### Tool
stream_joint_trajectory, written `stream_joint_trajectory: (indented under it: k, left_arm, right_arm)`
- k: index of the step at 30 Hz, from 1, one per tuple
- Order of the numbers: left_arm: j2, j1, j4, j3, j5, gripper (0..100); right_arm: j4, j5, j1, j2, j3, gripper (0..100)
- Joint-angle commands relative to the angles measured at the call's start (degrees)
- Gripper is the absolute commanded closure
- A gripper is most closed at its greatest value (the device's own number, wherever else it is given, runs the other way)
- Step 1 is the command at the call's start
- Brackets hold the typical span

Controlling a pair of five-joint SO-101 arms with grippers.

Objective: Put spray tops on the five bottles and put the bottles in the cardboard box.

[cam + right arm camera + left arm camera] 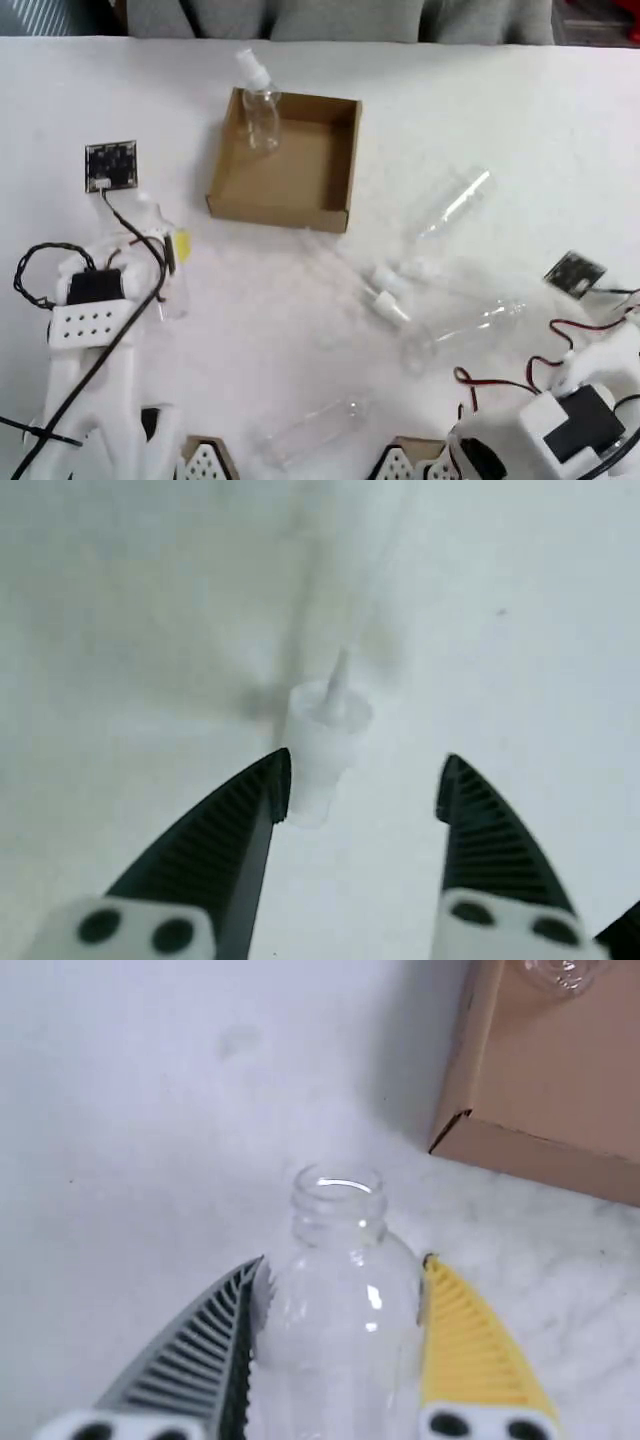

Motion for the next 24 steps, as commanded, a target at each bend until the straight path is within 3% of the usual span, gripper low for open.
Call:
stream_joint_trajectory:
  k: [1,4,8,12,16,24]
  left_arm:
    - [-2.1,-0.6,-1.8,-0.3,0.2,98]
    - [-2.1,-0.6,-1.8,-0.3,0.2,98]
    - [-2.1,-0.7,-1.8,-0.3,0.2,98]
    - [-2.1,-0.6,-1.8,-0.3,0.2,98]
    - [-2.1,-0.5,-1.8,-0.3,0.2,98]
    - [-2.1,-0.7,-1.8,-0.3,0.2,98]
  right_arm:
    - [-0.2,-7.6,0.0,-0.3,-5.3,74.5]
    - [0.6,-15.4,0.3,-0.4,-9.1,81.7]
    - [9.2,-26.0,3.5,-0.4,-14.1,99.5]
    - [17.8,-37.9,7.9,0.1,-14.9,98.5]
    - [19.6,-47.6,10.2,0.2,-11.3,98.1]
    - [8.7,-54.4,6.9,1.3,-3.3,98.1]
